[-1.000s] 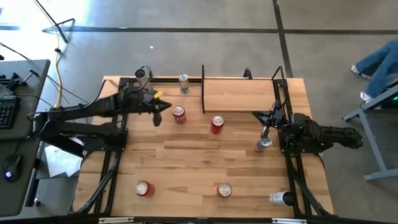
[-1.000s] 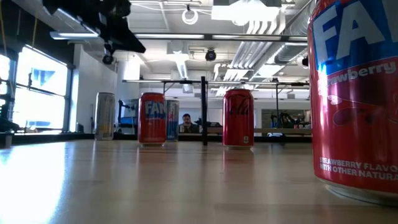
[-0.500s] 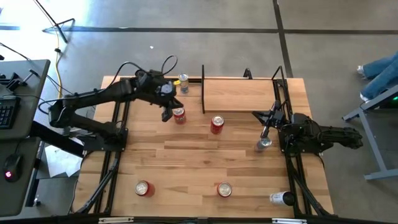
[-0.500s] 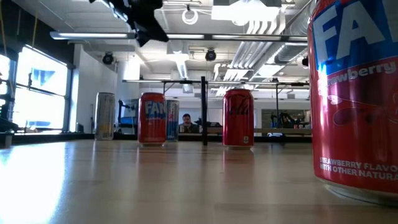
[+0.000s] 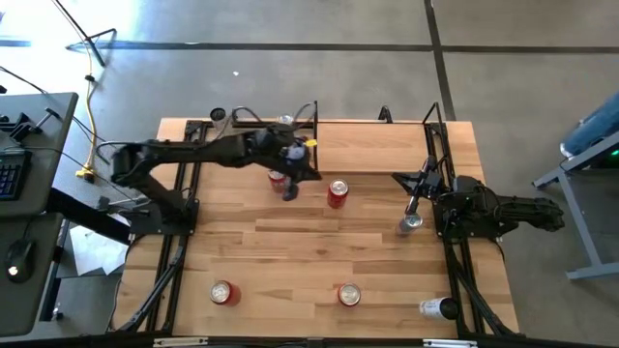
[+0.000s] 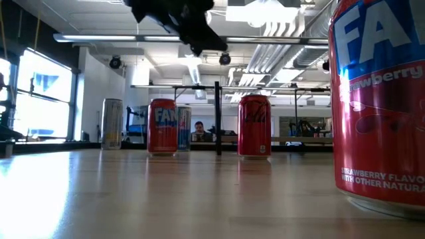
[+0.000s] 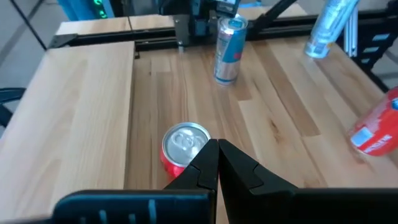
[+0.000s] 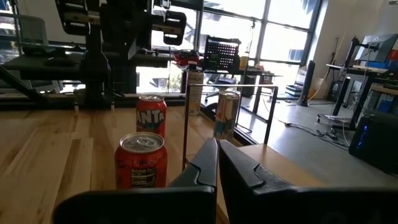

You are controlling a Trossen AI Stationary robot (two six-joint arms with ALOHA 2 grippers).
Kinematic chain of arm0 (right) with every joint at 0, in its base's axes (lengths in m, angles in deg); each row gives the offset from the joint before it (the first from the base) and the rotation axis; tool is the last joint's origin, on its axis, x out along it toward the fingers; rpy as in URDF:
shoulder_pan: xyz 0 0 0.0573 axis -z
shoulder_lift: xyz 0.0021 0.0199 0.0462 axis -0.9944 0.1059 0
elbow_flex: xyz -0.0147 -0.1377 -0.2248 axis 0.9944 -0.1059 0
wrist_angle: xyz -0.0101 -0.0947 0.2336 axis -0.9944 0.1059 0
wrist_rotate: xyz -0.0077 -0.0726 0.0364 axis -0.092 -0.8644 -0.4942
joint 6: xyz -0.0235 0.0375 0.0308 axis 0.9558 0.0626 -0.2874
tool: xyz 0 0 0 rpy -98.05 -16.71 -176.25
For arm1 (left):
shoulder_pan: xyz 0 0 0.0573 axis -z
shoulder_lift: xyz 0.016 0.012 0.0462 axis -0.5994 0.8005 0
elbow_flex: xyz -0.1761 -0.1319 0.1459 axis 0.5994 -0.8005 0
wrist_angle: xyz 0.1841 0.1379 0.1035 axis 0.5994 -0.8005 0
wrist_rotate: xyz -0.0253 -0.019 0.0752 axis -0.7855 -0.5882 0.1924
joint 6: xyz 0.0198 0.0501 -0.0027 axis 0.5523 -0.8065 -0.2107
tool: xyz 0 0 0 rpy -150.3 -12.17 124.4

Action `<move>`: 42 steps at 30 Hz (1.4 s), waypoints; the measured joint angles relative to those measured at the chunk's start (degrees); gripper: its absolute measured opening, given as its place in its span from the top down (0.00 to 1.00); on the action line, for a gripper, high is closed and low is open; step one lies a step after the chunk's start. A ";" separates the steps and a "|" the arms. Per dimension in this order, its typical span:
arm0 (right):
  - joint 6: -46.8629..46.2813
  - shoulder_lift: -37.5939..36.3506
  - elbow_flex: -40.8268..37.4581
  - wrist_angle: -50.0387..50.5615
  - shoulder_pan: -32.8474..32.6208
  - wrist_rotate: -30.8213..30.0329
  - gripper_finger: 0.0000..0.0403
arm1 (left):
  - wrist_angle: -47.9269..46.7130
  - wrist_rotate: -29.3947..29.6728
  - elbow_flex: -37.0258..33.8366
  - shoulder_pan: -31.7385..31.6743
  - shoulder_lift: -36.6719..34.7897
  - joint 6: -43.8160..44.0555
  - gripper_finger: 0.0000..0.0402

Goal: Place canned beverage on shelf
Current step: Put the top red-black soda can on the shelf

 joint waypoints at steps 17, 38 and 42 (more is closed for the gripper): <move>-0.20 0.00 0.00 -0.02 0.00 0.02 1.00 | -9.24 1.33 17.05 3.64 15.69 -0.02 0.86; -0.26 0.00 0.00 0.00 0.00 0.02 1.00 | -8.62 18.49 17.00 7.77 17.56 7.47 0.27; -0.05 -0.02 0.00 -0.01 0.00 0.02 1.00 | -8.20 16.85 17.06 7.00 18.43 8.76 0.27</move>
